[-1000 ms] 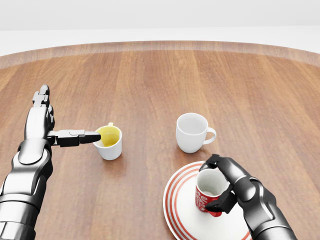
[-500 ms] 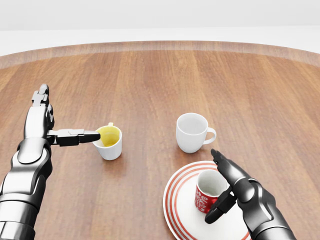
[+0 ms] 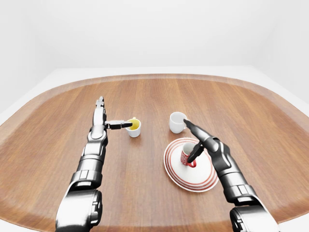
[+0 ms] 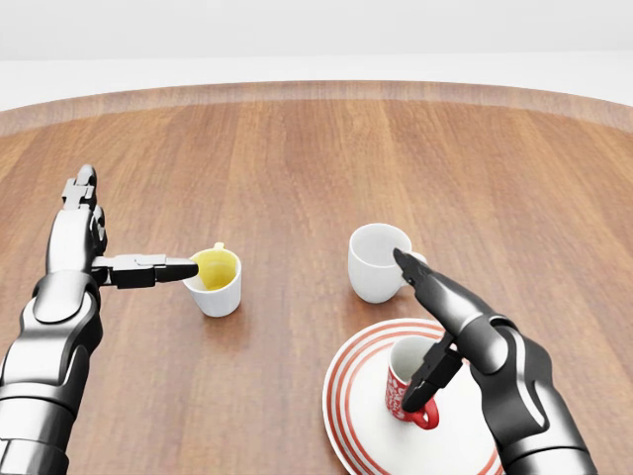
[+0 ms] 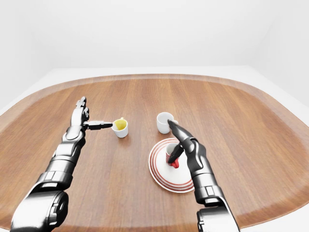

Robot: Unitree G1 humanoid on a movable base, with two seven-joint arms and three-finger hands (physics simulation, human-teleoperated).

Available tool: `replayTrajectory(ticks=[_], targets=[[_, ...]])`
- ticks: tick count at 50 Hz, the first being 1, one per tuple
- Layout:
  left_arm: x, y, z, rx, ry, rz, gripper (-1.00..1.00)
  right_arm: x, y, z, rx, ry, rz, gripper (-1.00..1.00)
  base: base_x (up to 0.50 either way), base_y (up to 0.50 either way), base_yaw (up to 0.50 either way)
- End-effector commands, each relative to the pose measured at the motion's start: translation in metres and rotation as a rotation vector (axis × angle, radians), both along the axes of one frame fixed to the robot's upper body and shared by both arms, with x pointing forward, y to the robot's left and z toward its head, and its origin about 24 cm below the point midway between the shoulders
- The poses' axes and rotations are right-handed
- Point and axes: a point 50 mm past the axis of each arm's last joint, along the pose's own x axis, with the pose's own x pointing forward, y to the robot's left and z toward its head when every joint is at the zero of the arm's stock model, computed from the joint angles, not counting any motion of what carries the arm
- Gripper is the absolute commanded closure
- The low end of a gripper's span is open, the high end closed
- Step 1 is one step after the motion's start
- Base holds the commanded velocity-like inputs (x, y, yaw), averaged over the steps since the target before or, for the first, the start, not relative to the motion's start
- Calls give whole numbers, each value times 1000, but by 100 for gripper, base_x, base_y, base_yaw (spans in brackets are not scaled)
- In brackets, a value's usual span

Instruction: Pick up the red mug and put it on the plate

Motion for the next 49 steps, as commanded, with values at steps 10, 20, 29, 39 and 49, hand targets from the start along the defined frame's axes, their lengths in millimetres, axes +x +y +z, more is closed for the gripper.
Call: replayTrajectory(ticks=[10, 20, 29, 39, 49], targets=[[-1, -2, 3, 4, -7, -6, -100, -2, 17, 66, -121, -152, 170, -100, 0, 0, 0], [0, -2, 4, 3, -7, -8, -100, -2, 27, 108, -171, -257, 222, -100, 0, 0, 0], [1, -2, 4, 2, -4, -7, -100, -7, 22, 155, -196, -439, 209, -100, 0, 0, 0], [0, -3, 7, 4, -22, -12, -100, -20, 20, 201, -220, -627, 206, -100, 0, 0, 0], [-2, -4, 6, 6, -28, -12, -100, -42, 19, 252, -280, -846, 202, -100, 0, 0, 0]])
